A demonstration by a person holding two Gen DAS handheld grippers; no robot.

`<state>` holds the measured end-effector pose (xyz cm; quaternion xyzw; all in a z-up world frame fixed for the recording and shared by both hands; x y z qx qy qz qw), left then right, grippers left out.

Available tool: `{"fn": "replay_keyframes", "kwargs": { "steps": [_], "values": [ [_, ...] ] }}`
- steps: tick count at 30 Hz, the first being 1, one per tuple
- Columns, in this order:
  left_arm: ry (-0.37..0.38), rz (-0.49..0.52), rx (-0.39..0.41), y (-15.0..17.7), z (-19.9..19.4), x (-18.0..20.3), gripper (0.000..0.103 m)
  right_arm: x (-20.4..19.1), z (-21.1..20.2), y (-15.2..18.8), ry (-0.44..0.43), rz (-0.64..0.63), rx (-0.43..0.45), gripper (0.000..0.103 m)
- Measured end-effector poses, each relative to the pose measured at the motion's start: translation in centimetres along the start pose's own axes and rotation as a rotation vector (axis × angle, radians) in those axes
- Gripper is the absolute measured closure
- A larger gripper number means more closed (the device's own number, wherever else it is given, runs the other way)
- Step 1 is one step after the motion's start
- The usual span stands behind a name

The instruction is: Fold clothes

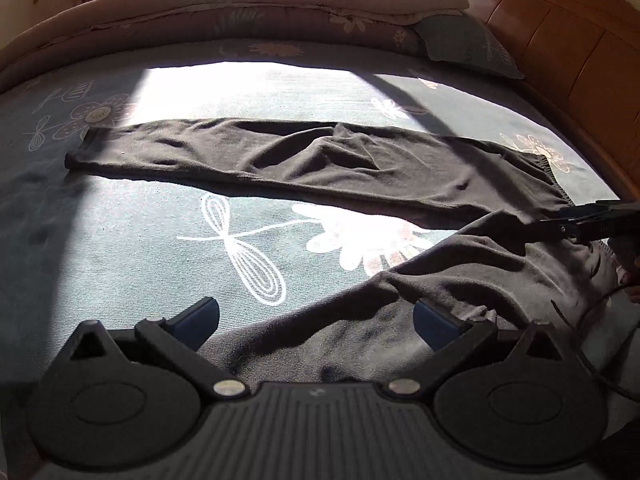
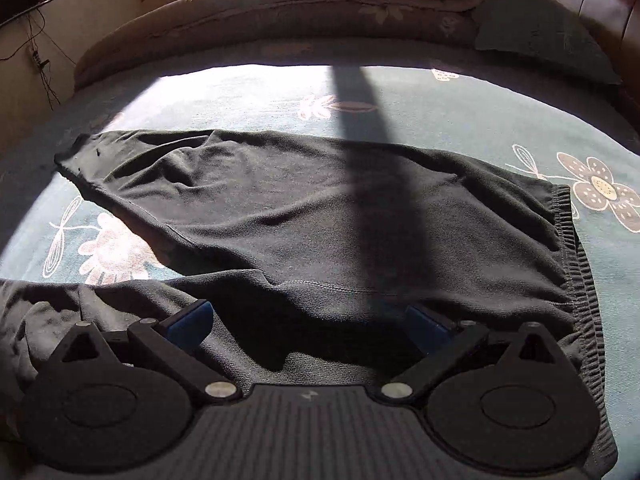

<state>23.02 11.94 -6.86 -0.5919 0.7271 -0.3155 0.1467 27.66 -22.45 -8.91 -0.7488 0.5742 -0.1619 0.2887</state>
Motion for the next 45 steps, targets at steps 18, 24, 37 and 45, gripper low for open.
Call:
{"fn": "replay_keyframes", "kwargs": {
  "steps": [18, 24, 37, 45],
  "values": [
    [0.241, -0.058, -0.11, -17.8, 20.9, 9.1, 0.001, 3.2, 0.0, 8.7, 0.076, 0.013, 0.085, 0.0],
    [0.24, -0.134, -0.115, -18.0, 26.9, 9.8, 0.001, 3.1, -0.2, 9.4, 0.083, 0.009, 0.128, 0.0],
    [0.286, 0.097, -0.202, -17.5, 28.0, 21.0, 0.001, 3.1, -0.3, 10.2, 0.088, 0.01, 0.186, 0.0],
    [0.561, 0.125, -0.26, -20.4, 28.1, 29.5, 0.001, 3.2, -0.3, 10.5, 0.088, 0.013, 0.217, 0.0]
  ]
}}
Point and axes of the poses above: each gripper's, at about its wrist camera, not at the fingertips, and z roughly the way its jaws point, x to its right, y to its underside, the point moved 3 cm from there along z, roughly the way its jaws point, and after that the axes turned 1 degree about -x, right-handed, at the moved point
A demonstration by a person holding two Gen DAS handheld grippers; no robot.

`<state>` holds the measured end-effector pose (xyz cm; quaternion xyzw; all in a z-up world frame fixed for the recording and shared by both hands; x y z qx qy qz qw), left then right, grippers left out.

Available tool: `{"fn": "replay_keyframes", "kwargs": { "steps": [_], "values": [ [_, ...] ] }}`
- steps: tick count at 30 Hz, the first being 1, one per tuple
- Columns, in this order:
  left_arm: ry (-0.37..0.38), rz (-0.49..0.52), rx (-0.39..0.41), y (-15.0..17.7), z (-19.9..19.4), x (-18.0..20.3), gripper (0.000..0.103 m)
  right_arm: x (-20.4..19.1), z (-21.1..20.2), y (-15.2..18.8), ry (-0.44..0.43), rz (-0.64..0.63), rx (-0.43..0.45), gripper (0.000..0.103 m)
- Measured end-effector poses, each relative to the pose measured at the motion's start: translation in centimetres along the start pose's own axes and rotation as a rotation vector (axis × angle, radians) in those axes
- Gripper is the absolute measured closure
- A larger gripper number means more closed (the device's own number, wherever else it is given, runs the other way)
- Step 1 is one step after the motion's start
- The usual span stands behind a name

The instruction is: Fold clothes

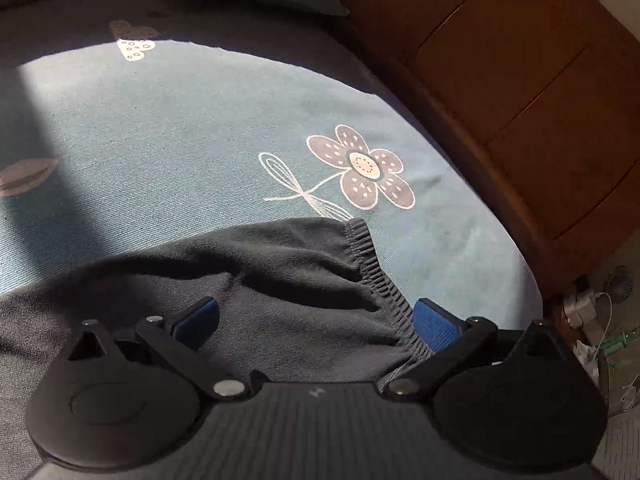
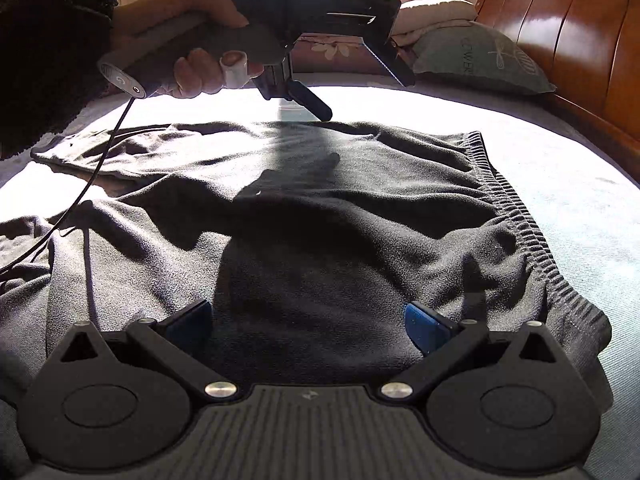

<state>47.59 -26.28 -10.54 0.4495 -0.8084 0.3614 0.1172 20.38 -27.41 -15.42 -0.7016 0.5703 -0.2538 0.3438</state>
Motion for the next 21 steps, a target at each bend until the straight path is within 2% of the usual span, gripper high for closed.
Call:
{"fn": "replay_keyframes", "kwargs": {
  "steps": [2, 5, 11, 16, 21],
  "values": [
    [0.015, -0.04, -0.026, -0.9, 2.2, -0.1, 0.001, 0.0, 0.0, 0.0, -0.001, 0.001, 0.002, 0.0],
    [-0.012, -0.087, -0.038, -2.0, 5.0, -0.9, 0.001, 0.0, -0.1, 0.1, -0.006, 0.004, 0.006, 0.0],
    [-0.061, -0.128, 0.002, -4.0, 6.1, -0.7, 0.001, 0.1, -0.2, 0.3, -0.013, 0.01, 0.016, 0.0],
    [-0.068, -0.076, -0.018, -2.6, 1.7, 0.8, 0.001, 0.1, -0.2, 0.4, -0.015, 0.011, 0.019, 0.0],
    [-0.085, 0.0, -0.045, 0.8, -5.7, 2.7, 0.001, 0.1, -0.1, 0.4, -0.012, 0.011, 0.02, 0.0]
  ]
}}
Point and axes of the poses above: each gripper's, at about its wrist camera, not at the fingertips, and z roughly the way its jaws point, x to its right, y to its underside, the point moved 3 cm from there along z, roughly the way its jaws point, and after that the axes turned 1 degree about -x, right-handed, at the moved point
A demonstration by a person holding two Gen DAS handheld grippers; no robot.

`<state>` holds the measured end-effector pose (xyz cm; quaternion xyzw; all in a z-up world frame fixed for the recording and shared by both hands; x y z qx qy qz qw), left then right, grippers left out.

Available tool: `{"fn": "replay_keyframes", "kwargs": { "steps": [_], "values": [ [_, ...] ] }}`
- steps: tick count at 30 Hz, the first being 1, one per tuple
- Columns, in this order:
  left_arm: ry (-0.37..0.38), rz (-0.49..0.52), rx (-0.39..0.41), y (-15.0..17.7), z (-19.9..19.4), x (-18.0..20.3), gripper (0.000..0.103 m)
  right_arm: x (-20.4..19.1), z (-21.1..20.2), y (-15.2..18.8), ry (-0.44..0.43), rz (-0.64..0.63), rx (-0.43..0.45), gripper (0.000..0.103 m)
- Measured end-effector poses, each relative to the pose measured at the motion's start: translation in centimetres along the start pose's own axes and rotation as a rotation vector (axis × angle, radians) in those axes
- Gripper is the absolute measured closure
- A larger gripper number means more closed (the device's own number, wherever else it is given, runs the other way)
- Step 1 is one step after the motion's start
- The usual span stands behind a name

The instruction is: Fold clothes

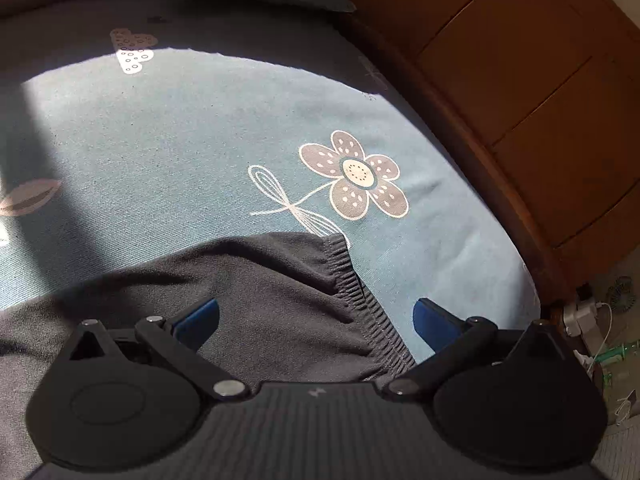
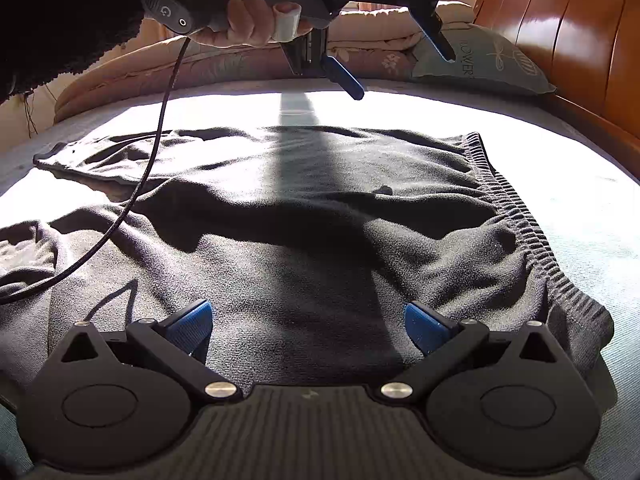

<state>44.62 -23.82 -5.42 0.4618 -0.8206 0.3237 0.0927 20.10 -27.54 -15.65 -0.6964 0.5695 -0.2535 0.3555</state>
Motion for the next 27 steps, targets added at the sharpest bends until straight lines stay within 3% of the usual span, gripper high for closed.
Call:
{"fn": "replay_keyframes", "kwargs": {
  "steps": [5, 8, 13, 15, 19, 21, 24, 27],
  "values": [
    [-0.013, -0.012, -0.022, 6.1, -3.7, -1.1, 0.001, 0.0, 0.0, 0.1, 0.004, -0.002, 0.003, 0.0],
    [-0.076, -0.061, -0.006, 9.9, -3.9, -3.8, 0.001, -0.1, 0.1, 0.1, 0.009, -0.005, 0.003, 0.0],
    [-0.202, -0.247, -0.014, 12.7, -3.4, -10.1, 0.001, -0.1, 0.1, 0.2, 0.014, -0.003, 0.006, 0.0],
    [-0.14, -0.305, 0.04, 13.0, -5.0, -10.3, 0.001, -0.1, 0.1, 0.2, 0.017, -0.003, 0.009, 0.0],
    [0.022, -0.268, 0.108, 13.5, -7.0, -7.9, 0.001, -0.1, 0.1, 0.2, 0.019, -0.003, 0.011, 0.0],
    [0.054, -0.254, 0.106, 13.9, -6.5, -7.2, 0.001, -0.1, 0.1, 0.2, 0.02, -0.004, 0.012, 0.0],
    [-0.019, -0.259, 0.15, 14.1, -5.5, -7.9, 0.001, -0.1, 0.1, 0.2, 0.02, -0.003, 0.014, 0.0],
    [0.035, -0.348, 0.119, 14.3, -4.0, -9.8, 0.001, -0.1, 0.1, 0.2, 0.02, -0.003, 0.015, 0.0]
  ]
}}
Point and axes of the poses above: each gripper's, at about its wrist camera, not at the fingertips, and z roughly the way its jaws point, x to its right, y to its underside, the point moved 3 cm from there along z, roughly the way its jaws point, and after that the axes turned 1 degree about -x, right-handed, at the moved point
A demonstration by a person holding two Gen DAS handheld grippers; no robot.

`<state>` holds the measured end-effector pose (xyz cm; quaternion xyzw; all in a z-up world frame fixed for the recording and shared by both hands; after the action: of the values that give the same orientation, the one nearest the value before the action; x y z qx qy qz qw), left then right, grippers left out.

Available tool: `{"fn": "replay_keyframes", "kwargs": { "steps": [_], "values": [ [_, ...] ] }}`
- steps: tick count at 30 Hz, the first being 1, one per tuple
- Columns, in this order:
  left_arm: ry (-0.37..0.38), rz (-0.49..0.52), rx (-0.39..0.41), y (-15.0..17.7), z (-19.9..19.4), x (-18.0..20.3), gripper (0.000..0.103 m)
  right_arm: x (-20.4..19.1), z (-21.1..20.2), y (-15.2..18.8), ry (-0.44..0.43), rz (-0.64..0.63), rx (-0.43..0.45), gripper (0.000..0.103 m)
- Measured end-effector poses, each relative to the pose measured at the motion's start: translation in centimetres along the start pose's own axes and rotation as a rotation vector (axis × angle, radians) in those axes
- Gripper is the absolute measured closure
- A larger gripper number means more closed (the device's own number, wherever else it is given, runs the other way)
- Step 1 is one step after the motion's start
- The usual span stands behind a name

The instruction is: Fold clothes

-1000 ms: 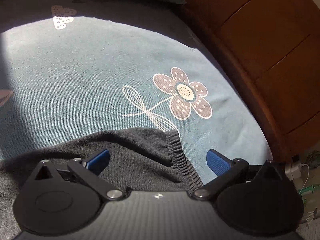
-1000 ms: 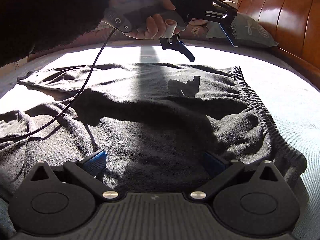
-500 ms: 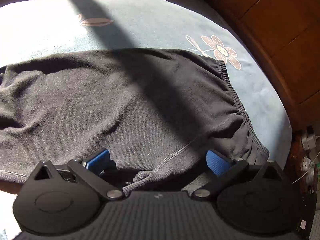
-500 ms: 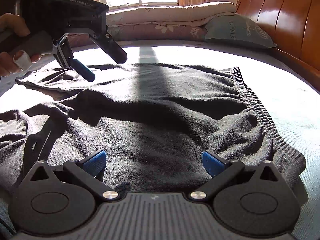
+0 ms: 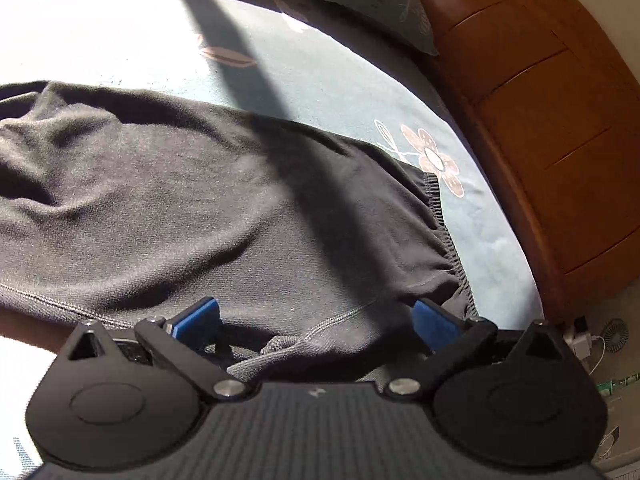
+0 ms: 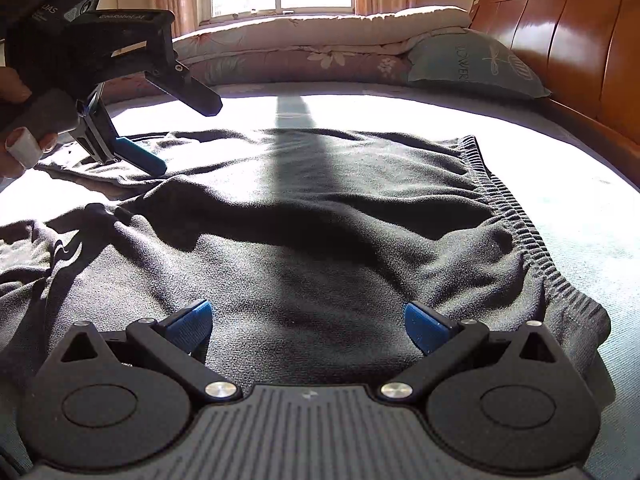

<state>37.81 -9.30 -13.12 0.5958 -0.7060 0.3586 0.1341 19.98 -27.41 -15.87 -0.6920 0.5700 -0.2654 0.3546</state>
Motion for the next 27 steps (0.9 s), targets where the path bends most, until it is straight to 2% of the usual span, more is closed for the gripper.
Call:
{"fn": "replay_keyframes", "kwargs": {
  "steps": [3, 8, 9, 13, 15, 16, 18, 21, 24, 27],
  "values": [
    [0.026, -0.005, -0.022, 0.4, 0.2, -0.7, 0.001, 0.0, 0.0, 0.0, -0.001, 0.001, 0.001, 0.0],
    [-0.018, 0.038, -0.046, 0.9, -1.4, 0.3, 0.001, 0.0, 0.0, 0.0, 0.0, 0.001, 0.002, 0.0],
    [-0.004, 0.042, -0.037, 0.8, -1.7, 0.7, 0.001, 0.0, 0.0, 0.0, 0.0, 0.001, 0.002, 0.0],
    [0.153, -0.005, -0.024, 0.8, -1.3, 2.6, 0.001, 0.0, 0.0, 0.0, 0.001, 0.001, 0.002, 0.0],
    [0.221, 0.011, -0.051, 1.0, -0.4, 3.9, 0.001, 0.0, 0.0, 0.0, 0.002, 0.001, 0.002, 0.0],
    [0.23, 0.016, -0.062, 1.2, 0.0, 4.2, 0.001, 0.0, -0.1, 0.0, 0.002, 0.001, 0.001, 0.0],
    [0.183, 0.036, -0.082, 1.4, 1.2, 4.1, 0.001, 0.0, 0.0, 0.0, 0.002, 0.001, 0.001, 0.0],
    [0.114, 0.047, -0.072, 0.6, 2.7, 2.5, 0.001, 0.1, 0.0, 0.0, 0.002, 0.001, 0.002, 0.0],
    [0.114, 0.005, -0.033, -0.5, 2.3, 2.1, 0.001, 0.1, 0.0, 0.0, 0.002, 0.001, 0.001, 0.0],
    [0.117, 0.051, -0.007, -0.5, 0.4, 3.1, 0.001, 0.1, 0.0, 0.0, 0.002, 0.001, 0.002, 0.0]
  ]
}}
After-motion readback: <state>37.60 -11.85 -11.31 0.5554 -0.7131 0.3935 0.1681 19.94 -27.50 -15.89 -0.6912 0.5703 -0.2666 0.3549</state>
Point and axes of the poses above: each gripper's, at about its wrist camera, not at the fingertips, and z roughly the way its jaws point, x to its right, y to its underside, the point moved 3 cm from there along z, roughly the way its jaws point, and after that the axes turned 1 degree about -x, right-handed, at the moved point
